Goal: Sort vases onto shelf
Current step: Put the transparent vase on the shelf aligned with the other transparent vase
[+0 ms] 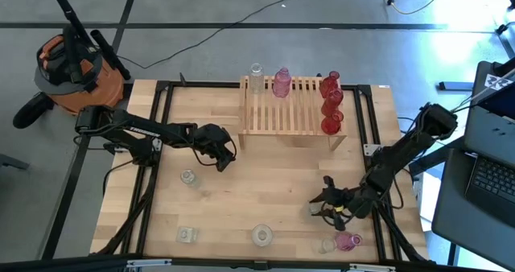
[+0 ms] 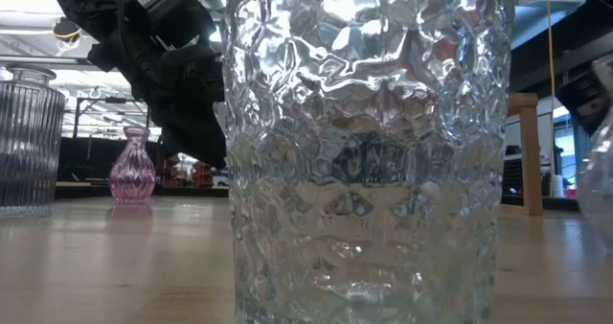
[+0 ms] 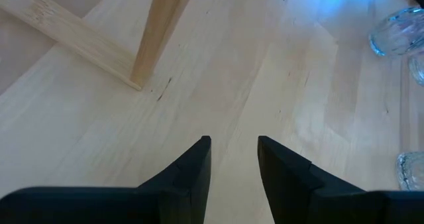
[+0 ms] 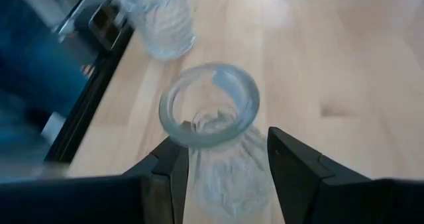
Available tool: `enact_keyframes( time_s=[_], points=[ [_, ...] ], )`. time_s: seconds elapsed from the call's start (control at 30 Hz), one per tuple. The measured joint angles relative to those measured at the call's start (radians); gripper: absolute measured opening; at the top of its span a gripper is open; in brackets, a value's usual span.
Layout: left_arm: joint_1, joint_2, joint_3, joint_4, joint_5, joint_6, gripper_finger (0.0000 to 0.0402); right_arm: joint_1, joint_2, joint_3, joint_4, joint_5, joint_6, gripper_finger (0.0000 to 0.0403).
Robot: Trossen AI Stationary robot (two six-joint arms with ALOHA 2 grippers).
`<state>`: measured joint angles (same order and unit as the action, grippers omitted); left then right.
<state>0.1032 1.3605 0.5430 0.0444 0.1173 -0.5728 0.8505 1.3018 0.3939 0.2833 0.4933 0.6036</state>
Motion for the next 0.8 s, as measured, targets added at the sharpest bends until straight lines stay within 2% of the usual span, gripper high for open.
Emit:
enact_keyframes(
  time_s=[0.43,0.8],
  points=[
    [0.0,0.0,0.0,0.0,0.008,0.008,0.0117,-0.011,0.045,0.0,0.038,0.169,-0.038,0.0152],
    [0.0,0.0,0.0,0.0,0.008,0.008,0.0117,-0.15,0.045,0.0,0.075,0.169,-0.162,0.0152]
  ],
)
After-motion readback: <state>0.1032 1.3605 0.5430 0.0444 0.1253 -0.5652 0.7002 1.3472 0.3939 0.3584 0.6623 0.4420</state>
